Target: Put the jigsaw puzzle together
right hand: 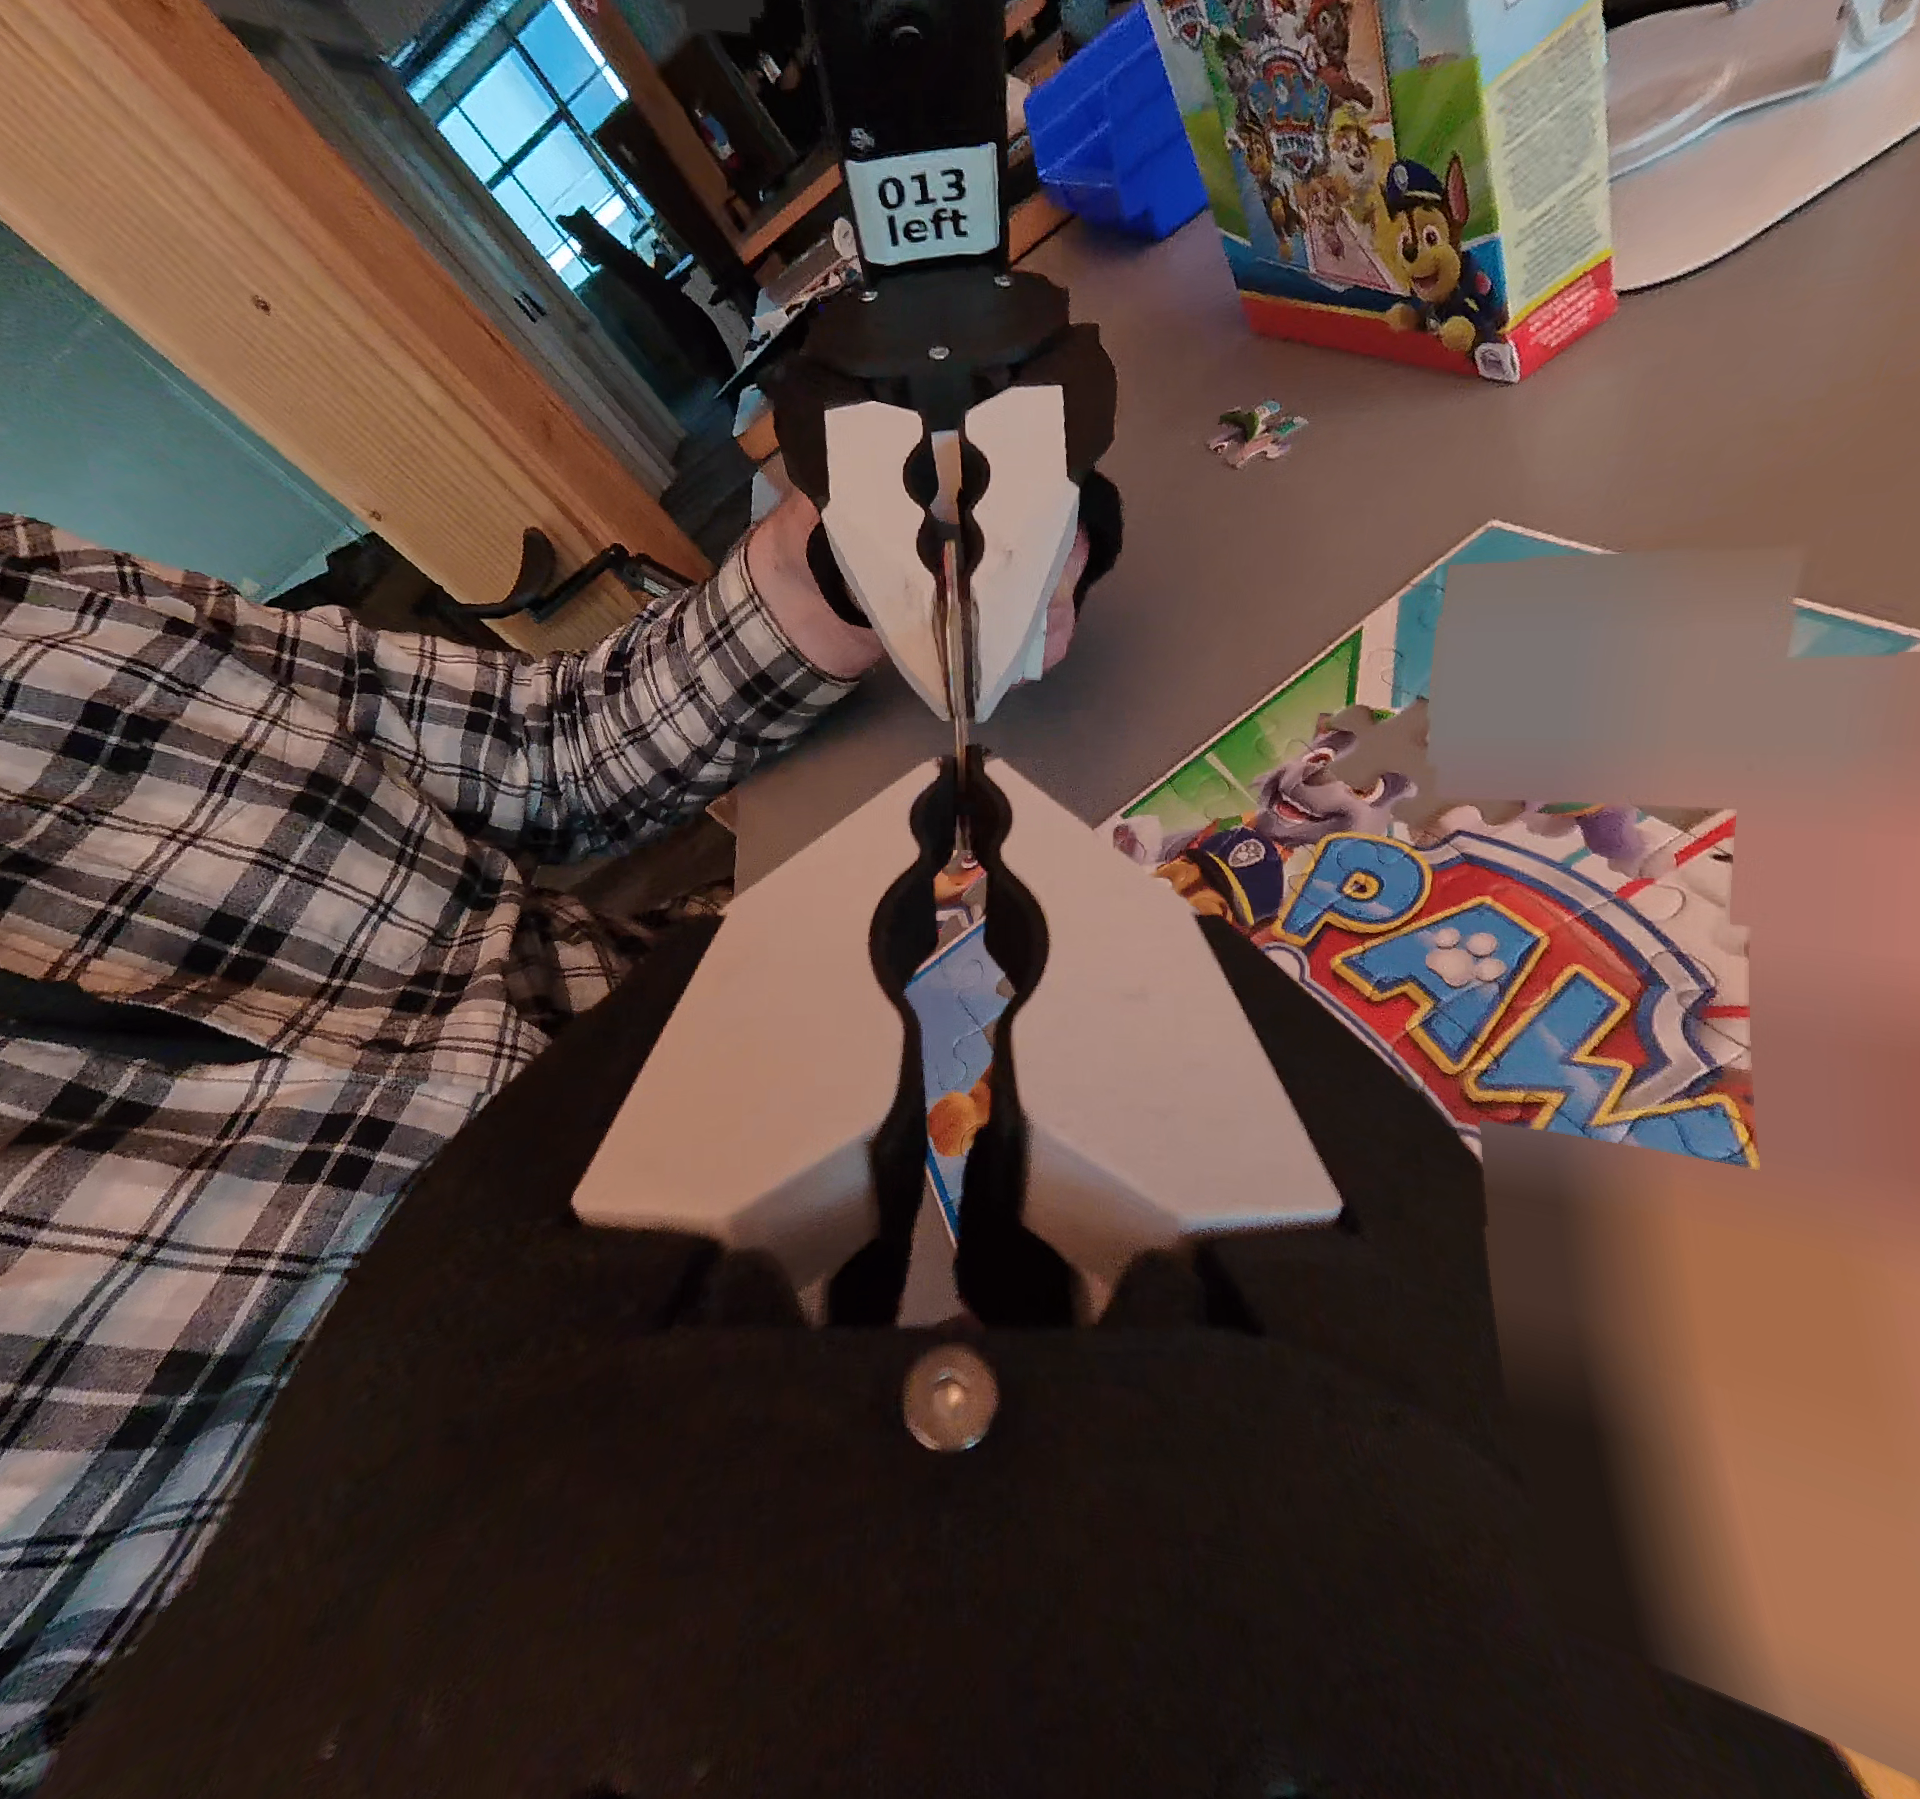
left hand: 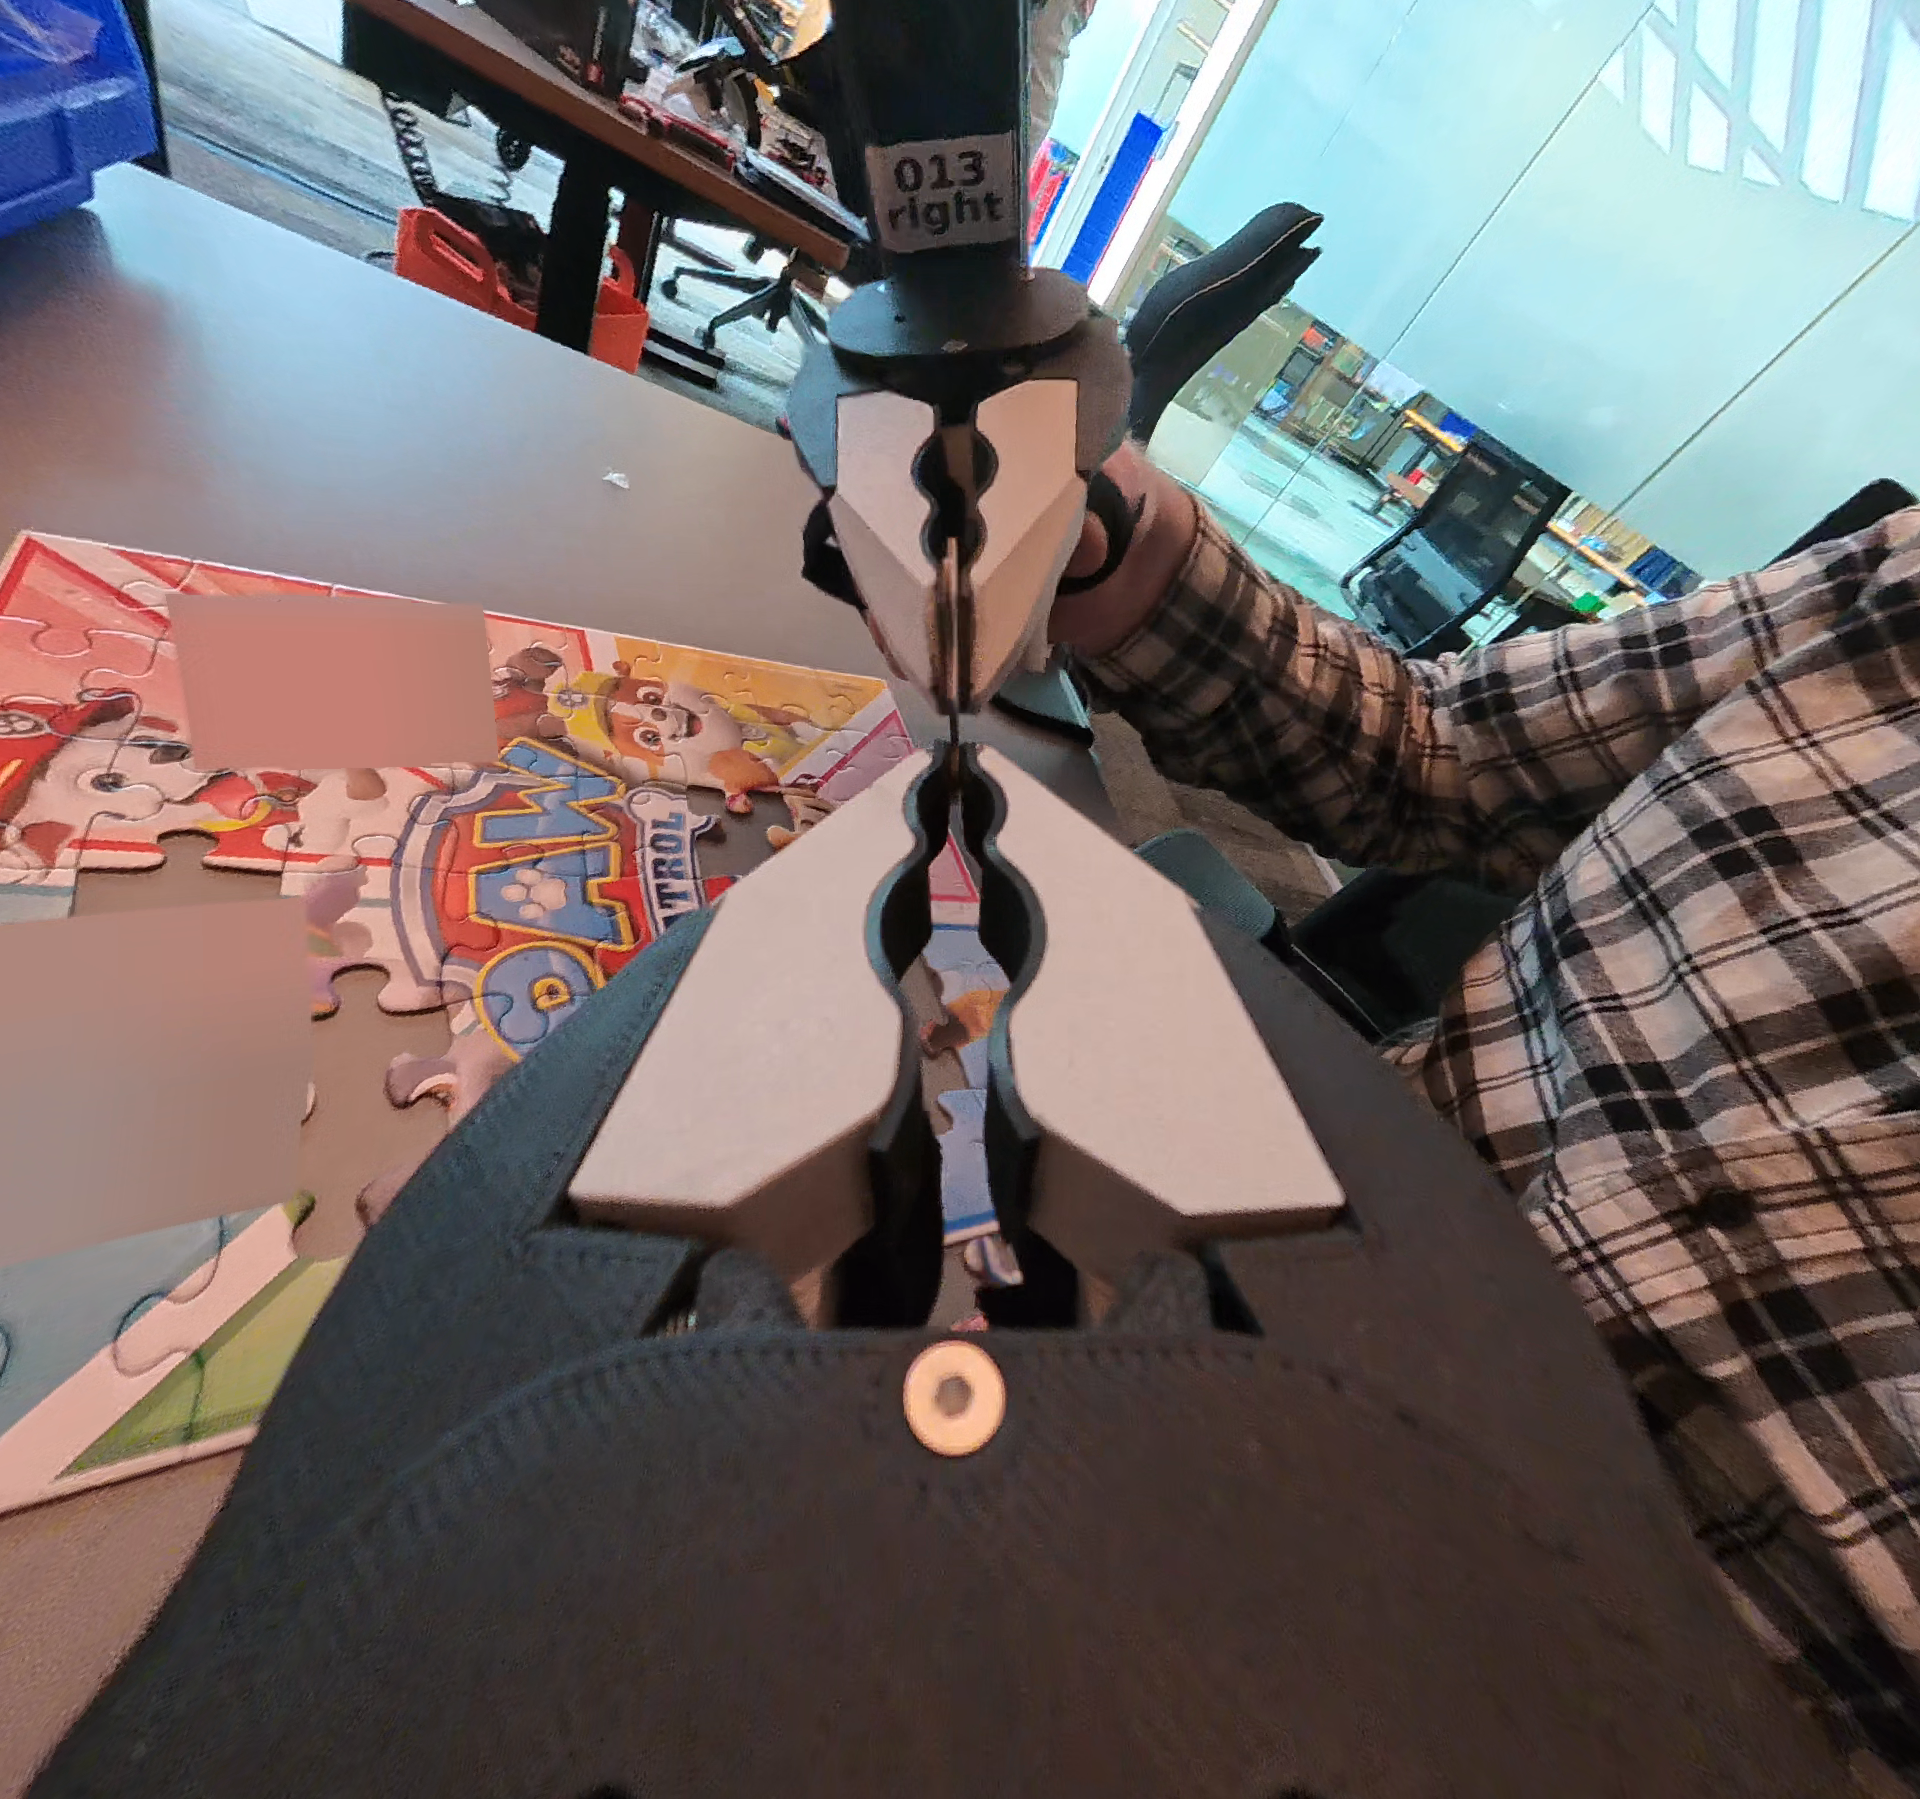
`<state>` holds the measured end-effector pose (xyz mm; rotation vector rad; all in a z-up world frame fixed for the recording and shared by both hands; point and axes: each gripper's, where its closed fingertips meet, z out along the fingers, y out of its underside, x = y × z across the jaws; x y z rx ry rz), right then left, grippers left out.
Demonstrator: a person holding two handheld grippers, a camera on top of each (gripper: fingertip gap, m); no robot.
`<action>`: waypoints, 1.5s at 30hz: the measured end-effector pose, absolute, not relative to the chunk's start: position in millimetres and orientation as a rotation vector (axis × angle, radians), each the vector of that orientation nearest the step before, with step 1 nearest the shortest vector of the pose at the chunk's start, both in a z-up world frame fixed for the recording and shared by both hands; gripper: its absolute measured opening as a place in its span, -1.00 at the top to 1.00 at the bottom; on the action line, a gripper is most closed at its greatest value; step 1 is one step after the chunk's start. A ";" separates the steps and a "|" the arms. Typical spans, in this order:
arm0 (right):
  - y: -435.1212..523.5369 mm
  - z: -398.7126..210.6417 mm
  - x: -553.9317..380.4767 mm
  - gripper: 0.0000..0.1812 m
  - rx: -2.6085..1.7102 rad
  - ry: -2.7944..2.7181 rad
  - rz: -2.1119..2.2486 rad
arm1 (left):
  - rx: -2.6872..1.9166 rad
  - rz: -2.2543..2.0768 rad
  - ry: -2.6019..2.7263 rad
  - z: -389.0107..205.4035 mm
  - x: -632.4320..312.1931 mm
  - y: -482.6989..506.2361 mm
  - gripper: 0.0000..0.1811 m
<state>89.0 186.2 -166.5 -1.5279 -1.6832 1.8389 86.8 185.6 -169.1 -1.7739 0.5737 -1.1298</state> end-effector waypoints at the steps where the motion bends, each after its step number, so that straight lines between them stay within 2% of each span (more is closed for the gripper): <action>1: 185.8 -165.0 89.7 1.00 -1.521 -1.694 1.832 | -1.778 -1.140 0.587 -170.2 88.5 183.7 1.00; 4: 184.5 -170.1 91.1 1.00 -1.563 -1.782 1.764 | -1.840 -1.103 0.638 -179.2 88.4 180.9 0.97; 6: 181.9 -175.1 95.6 1.00 -1.587 -1.892 1.697 | -1.813 -1.092 0.625 -171.4 83.2 182.2 0.86; 9: 178.0 -187.9 100.7 1.00 -1.624 -2.088 1.517 | -1.816 -1.084 0.625 -172.4 82.9 183.2 0.87; 11: 177.1 -192.7 101.1 1.00 -1.639 -2.182 1.407 | -1.857 -1.064 0.673 -181.9 88.5 179.8 1.00; 12: 179.8 -194.4 100.1 1.00 -1.646 -2.205 1.350 | -1.878 -1.045 0.673 -185.3 88.2 180.4 1.00; 16: 180.5 -184.1 94.6 1.00 -1.630 -2.163 1.446 | -1.922 -1.136 0.647 -189.5 86.6 173.7 0.99; 19: 173.8 -201.4 99.3 1.00 -1.644 -2.290 1.395 | -2.054 -1.130 0.716 -213.1 92.7 164.0 0.99; 32: 155.9 -254.0 110.3 1.00 -1.812 -2.708 1.210 | -2.284 -0.937 0.768 -251.3 73.3 153.6 0.67; 45: 159.5 -245.5 110.0 1.00 -1.819 -2.566 1.358 | -2.309 -0.794 0.776 -254.6 64.4 155.6 0.67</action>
